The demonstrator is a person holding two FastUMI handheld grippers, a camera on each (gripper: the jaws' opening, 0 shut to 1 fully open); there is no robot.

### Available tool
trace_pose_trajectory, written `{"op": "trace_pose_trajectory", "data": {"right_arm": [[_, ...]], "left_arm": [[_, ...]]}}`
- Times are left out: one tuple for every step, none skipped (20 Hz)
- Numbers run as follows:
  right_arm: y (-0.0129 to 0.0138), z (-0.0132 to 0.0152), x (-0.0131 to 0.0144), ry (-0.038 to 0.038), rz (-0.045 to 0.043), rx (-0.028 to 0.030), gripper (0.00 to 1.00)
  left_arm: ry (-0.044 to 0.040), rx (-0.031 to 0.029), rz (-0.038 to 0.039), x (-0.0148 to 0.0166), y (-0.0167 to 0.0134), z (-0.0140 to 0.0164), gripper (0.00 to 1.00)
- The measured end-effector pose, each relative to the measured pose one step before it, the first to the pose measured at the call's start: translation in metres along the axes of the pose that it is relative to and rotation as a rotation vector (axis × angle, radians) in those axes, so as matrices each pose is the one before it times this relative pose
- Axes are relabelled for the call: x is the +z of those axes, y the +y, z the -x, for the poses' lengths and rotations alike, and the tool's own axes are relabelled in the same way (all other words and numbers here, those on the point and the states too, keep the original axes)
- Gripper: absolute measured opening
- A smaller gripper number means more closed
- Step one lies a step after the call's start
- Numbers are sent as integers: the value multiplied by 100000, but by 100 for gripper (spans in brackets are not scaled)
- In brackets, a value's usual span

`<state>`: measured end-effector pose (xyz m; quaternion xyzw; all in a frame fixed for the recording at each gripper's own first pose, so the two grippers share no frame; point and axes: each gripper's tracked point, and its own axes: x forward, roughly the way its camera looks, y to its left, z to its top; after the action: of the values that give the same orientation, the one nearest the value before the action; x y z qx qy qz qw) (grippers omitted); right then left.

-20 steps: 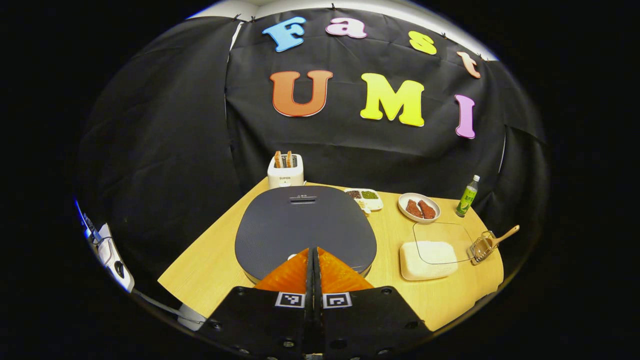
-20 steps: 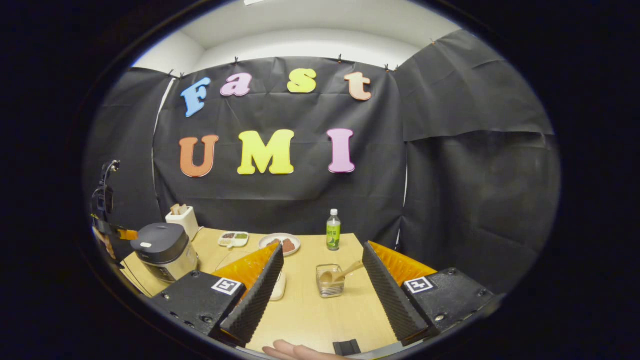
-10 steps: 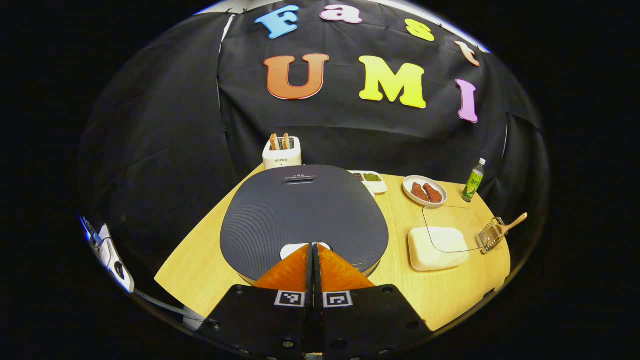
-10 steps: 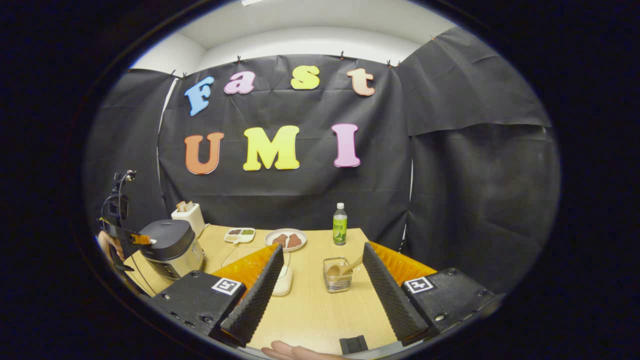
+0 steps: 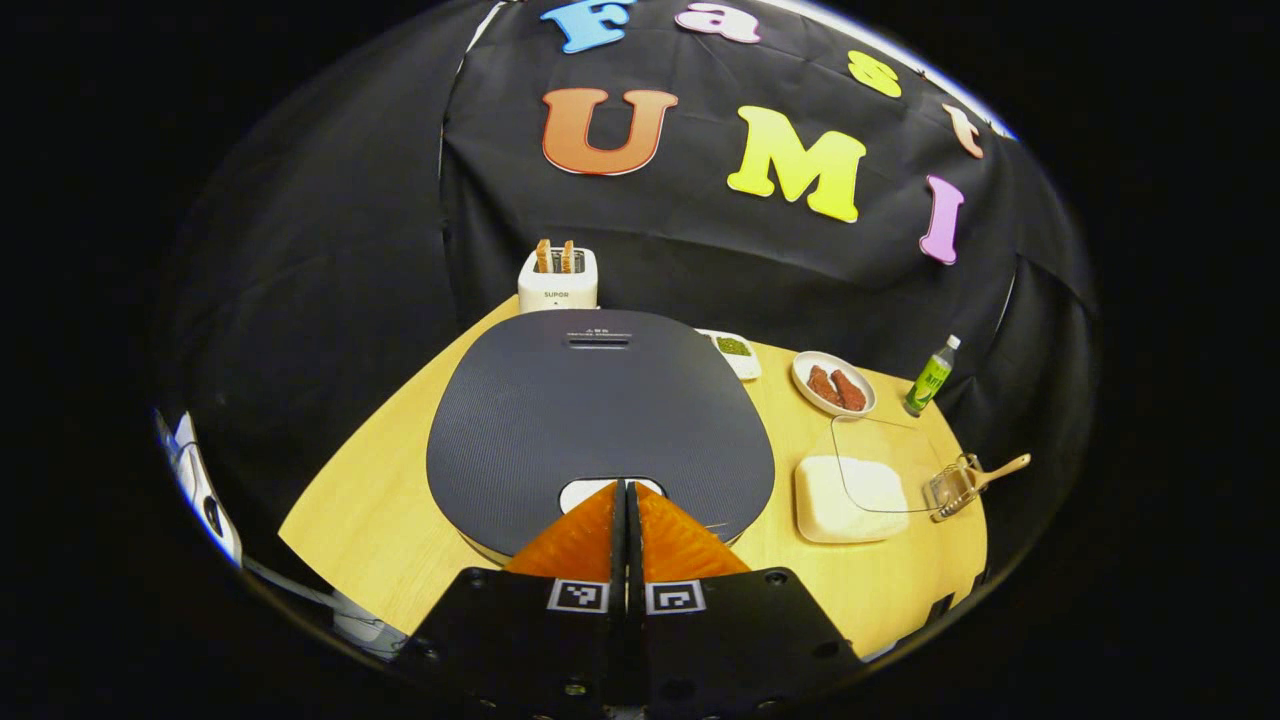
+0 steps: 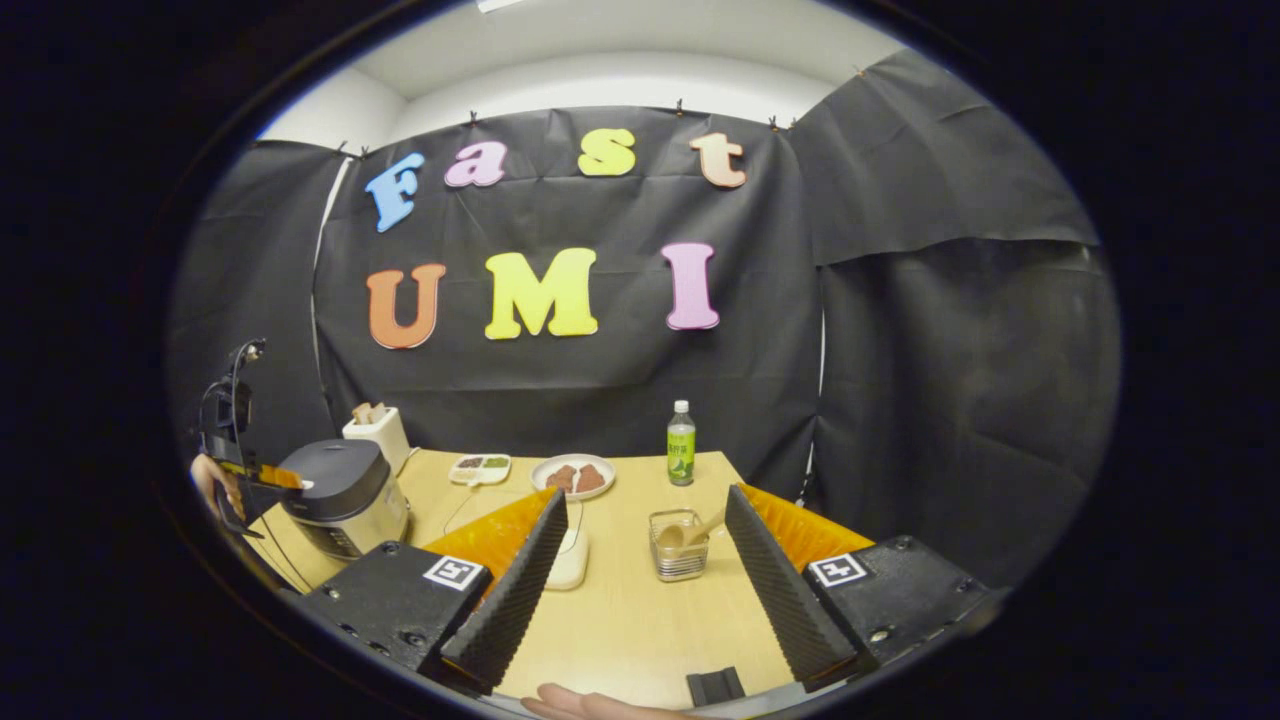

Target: Close the left gripper, press the button to open the rice cooker; take a wooden spoon from the chopstick holder with the right hand, scoop a spoonful of rice and pour it into the rice cooker, then put the wooden spoon back into the chopstick holder.

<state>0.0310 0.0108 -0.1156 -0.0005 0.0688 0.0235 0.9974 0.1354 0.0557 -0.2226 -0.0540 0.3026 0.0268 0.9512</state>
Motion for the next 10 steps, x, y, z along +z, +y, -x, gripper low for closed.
{"op": "trace_pose_trajectory", "data": {"right_arm": [[362,185,-34,413,-46,593,100],[379,321,170,-406,521,688,99],[371,377,268,-927,1064,695,99],[269,359,376,-1157,1053,570,100],[96,397,275,-1247,1043,323,99],[-10,386,392,-1308,1157,51,99],[-42,287,330,-1382,1009,-95,99],[-176,286,384,-1388,545,-136,99],[-165,223,217,-1410,301,-388,100],[-399,64,149,-1170,137,-931,100]], "left_arm": [[1327,2075,-1448,84,10,-93,0],[1999,1517,-1764,-88,18,-60,0],[1347,1003,-545,-7,71,-63,0],[1572,718,159,86,-57,-50,0],[1481,198,-112,235,-42,69,0],[748,-159,-283,62,-33,177,0],[-1451,607,1470,575,81,571,0],[-2199,-305,67,479,-16,306,0],[-3373,94,-873,781,160,614,0],[-6690,543,-33,1240,251,1250,1]]}}
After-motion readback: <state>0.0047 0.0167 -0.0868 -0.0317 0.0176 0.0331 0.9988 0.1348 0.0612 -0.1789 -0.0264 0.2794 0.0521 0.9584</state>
